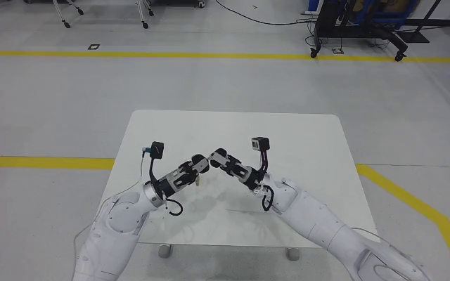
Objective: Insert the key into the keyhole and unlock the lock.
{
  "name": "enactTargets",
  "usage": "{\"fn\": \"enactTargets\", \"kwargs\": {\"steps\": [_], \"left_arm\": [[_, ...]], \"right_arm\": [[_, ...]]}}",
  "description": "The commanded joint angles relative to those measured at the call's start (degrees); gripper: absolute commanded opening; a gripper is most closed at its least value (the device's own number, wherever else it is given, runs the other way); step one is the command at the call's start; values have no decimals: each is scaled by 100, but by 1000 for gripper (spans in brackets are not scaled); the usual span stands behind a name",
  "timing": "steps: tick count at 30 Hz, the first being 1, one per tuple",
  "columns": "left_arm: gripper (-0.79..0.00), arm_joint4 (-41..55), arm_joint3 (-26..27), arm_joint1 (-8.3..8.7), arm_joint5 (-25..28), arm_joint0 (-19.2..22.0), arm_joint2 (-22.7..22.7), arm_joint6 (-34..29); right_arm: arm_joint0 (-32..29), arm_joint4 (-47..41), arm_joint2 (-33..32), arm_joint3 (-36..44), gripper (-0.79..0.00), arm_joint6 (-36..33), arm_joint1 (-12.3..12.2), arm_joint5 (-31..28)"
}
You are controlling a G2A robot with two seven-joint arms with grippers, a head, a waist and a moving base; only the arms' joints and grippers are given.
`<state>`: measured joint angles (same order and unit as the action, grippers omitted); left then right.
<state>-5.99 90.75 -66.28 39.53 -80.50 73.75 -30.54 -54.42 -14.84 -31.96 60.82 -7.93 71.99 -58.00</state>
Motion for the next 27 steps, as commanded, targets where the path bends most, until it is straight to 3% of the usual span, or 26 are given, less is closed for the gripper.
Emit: {"fn": "enactTargets", "kwargs": {"steps": [1, 11, 14, 17, 21, 25, 27], "left_arm": [[-785, 125, -26, 3, 73, -6, 3, 27], [-785, 365, -105, 31, 199, 20, 13, -25], [-696, 399, -114, 34, 202, 18, 12, 24], [-668, 399, -114, 39, 207, 16, 13, 54], [-690, 400, -116, 46, 217, 19, -1, 45], [-785, 363, -115, 53, 199, 36, -27, 14], [-785, 343, -112, 56, 185, 42, -34, 16]], "right_arm": [[-29, -12, -65, 2, -785, -87, 16, 0], [-135, -69, -344, -25, -785, -441, 97, 0], [-164, -97, -412, -53, -785, -531, 122, 0], [-183, -140, -464, -72, -785, -631, 151, 0], [-201, -177, -526, -91, -785, -753, 191, 0], [-218, -211, -586, -120, -785, -856, 231, 0], [-225, -235, -615, -131, -785, -910, 250, 0]]}}
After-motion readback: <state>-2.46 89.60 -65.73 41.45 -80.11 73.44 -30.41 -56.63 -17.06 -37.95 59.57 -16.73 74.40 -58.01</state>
